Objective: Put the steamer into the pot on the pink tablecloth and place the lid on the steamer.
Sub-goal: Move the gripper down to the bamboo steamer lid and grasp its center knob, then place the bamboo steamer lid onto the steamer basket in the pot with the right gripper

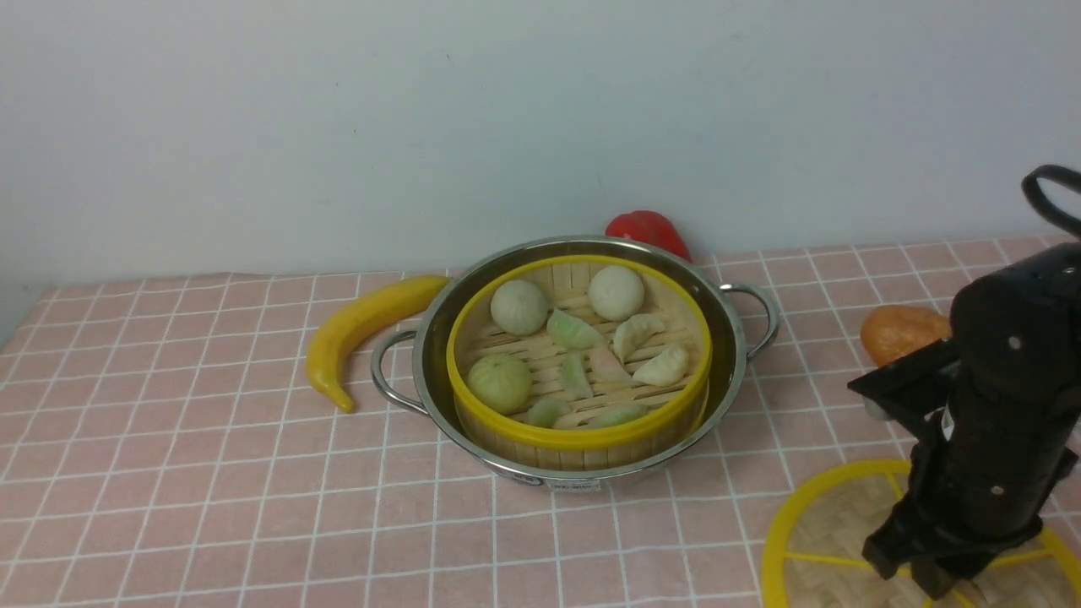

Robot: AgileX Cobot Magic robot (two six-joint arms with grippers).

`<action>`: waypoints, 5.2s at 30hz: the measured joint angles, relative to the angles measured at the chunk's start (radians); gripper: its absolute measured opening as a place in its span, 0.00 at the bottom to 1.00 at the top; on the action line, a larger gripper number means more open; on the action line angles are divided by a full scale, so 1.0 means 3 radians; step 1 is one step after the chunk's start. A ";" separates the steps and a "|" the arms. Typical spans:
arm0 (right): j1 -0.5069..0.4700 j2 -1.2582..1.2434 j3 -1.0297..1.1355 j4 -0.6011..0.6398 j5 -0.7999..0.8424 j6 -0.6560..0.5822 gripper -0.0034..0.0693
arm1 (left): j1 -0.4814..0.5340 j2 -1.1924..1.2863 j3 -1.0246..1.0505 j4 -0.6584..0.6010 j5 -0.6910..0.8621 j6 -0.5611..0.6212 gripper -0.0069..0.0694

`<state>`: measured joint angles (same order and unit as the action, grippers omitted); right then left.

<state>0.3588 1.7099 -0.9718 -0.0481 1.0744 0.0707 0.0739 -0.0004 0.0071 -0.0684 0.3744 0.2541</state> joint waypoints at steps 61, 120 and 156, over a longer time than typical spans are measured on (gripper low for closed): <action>0.0758 0.1400 -0.3764 0.0240 0.0543 -0.1124 0.25 | 0.0000 0.0000 0.0000 0.0000 0.0000 0.0000 0.41; 0.0926 0.1390 -0.3310 0.0001 -0.0117 -0.1477 0.25 | 0.0000 0.0000 0.0000 0.0000 -0.0003 0.0000 0.41; 0.0801 0.1664 -0.3344 0.0300 -0.0351 -0.1477 0.25 | 0.0000 0.0000 0.0000 0.0000 -0.0003 0.0000 0.41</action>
<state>0.5992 2.2091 -1.9749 0.0418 0.9690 -0.3725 0.0739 -0.0004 0.0071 -0.0684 0.3735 0.2541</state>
